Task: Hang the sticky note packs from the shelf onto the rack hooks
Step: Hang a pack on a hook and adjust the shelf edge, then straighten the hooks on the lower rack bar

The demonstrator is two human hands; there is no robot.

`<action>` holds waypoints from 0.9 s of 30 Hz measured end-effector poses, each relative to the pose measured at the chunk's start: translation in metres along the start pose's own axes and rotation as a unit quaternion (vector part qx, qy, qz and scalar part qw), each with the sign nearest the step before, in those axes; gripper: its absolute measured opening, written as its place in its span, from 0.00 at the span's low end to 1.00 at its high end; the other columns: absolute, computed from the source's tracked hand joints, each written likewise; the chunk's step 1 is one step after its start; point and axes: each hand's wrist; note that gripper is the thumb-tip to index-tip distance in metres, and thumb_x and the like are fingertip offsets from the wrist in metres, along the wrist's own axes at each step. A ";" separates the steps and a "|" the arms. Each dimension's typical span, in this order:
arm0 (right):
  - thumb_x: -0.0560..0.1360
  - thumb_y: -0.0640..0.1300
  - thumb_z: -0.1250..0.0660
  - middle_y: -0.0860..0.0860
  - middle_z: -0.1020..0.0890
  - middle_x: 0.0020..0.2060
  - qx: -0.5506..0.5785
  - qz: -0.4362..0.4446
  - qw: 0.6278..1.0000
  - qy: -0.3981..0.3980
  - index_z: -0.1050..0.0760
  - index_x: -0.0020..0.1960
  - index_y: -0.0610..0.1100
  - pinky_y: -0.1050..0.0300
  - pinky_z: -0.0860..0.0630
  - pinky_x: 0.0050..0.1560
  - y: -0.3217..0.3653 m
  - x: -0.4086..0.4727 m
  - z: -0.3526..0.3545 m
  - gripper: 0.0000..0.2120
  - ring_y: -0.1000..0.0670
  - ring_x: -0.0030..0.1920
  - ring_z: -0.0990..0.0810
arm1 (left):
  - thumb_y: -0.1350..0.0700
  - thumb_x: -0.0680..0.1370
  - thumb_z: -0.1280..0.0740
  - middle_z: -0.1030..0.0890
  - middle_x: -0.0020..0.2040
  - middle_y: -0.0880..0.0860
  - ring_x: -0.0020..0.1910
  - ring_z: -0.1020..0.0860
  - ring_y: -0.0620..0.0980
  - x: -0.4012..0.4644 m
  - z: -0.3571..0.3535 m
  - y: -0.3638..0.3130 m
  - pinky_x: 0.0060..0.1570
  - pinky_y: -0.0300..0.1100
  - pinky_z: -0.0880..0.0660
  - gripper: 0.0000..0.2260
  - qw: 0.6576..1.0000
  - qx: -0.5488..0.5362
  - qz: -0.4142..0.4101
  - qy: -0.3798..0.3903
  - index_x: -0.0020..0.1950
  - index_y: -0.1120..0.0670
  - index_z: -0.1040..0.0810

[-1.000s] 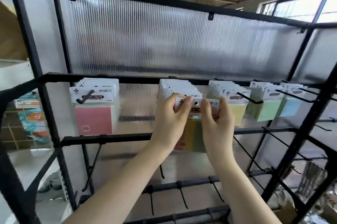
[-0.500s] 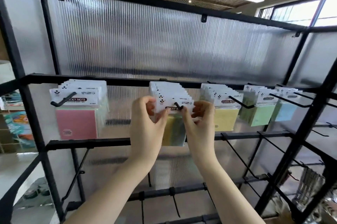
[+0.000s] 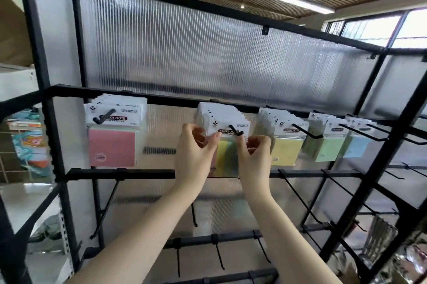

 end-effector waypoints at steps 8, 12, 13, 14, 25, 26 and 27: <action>0.81 0.52 0.44 0.50 0.24 0.39 -0.022 -0.110 0.994 -0.009 0.32 0.46 0.46 0.59 0.32 0.35 -0.014 -0.032 0.010 0.11 0.51 0.39 0.26 | 0.39 0.75 0.40 0.25 0.39 0.43 0.38 0.26 0.38 -0.028 0.026 0.016 0.34 0.26 0.31 0.16 0.997 0.012 0.022 0.069 0.48 0.52 0.29; 0.81 0.45 0.45 0.49 0.25 0.35 -0.098 -0.192 0.976 0.028 0.32 0.43 0.42 0.57 0.36 0.32 -0.029 -0.052 0.021 0.11 0.50 0.36 0.29 | 0.49 0.79 0.38 0.23 0.39 0.47 0.41 0.23 0.48 -0.045 0.040 0.034 0.37 0.35 0.32 0.08 0.989 0.043 0.038 0.135 0.46 0.53 0.26; 0.81 0.45 0.45 0.51 0.26 0.34 -0.116 -0.195 0.973 0.040 0.31 0.43 0.42 0.58 0.37 0.31 -0.029 -0.057 0.023 0.11 0.51 0.34 0.29 | 0.50 0.80 0.38 0.23 0.39 0.47 0.42 0.23 0.48 -0.049 0.045 0.036 0.38 0.36 0.31 0.08 0.986 0.053 0.041 0.151 0.46 0.53 0.25; 0.81 0.45 0.45 0.51 0.26 0.34 -0.129 -0.192 0.972 0.050 0.31 0.43 0.42 0.59 0.38 0.30 -0.029 -0.063 0.025 0.11 0.52 0.34 0.29 | 0.50 0.80 0.38 0.23 0.40 0.46 0.43 0.23 0.48 -0.053 0.049 0.037 0.40 0.38 0.29 0.08 0.983 0.062 0.044 0.164 0.47 0.54 0.25; 0.80 0.46 0.45 0.48 0.24 0.40 -0.182 -0.104 0.961 0.183 0.31 0.43 0.43 0.56 0.32 0.38 0.005 -0.115 0.020 0.10 0.47 0.39 0.27 | 0.52 0.81 0.40 0.22 0.43 0.43 0.41 0.25 0.40 -0.089 0.098 0.038 0.39 0.41 0.27 0.05 0.969 0.151 0.075 0.180 0.47 0.47 0.26; 0.80 0.45 0.45 0.48 0.23 0.41 -0.191 -0.096 0.957 0.198 0.31 0.43 0.43 0.55 0.31 0.40 0.009 -0.120 0.018 0.09 0.46 0.40 0.26 | 0.52 0.81 0.40 0.21 0.44 0.44 0.42 0.24 0.43 -0.094 0.104 0.038 0.41 0.43 0.25 0.05 0.969 0.150 0.083 0.177 0.47 0.48 0.25; 0.80 0.44 0.45 0.47 0.23 0.42 -0.198 -0.085 0.952 0.215 0.31 0.43 0.43 0.54 0.30 0.40 0.014 -0.126 0.017 0.09 0.45 0.41 0.25 | 0.53 0.81 0.40 0.21 0.45 0.45 0.44 0.23 0.45 -0.098 0.110 0.037 0.43 0.44 0.25 0.05 0.969 0.151 0.089 0.174 0.48 0.49 0.25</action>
Point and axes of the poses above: each hand's wrist, its own x-axis towards the middle knuckle, its own z-axis out of the back of the hand, y = z × x
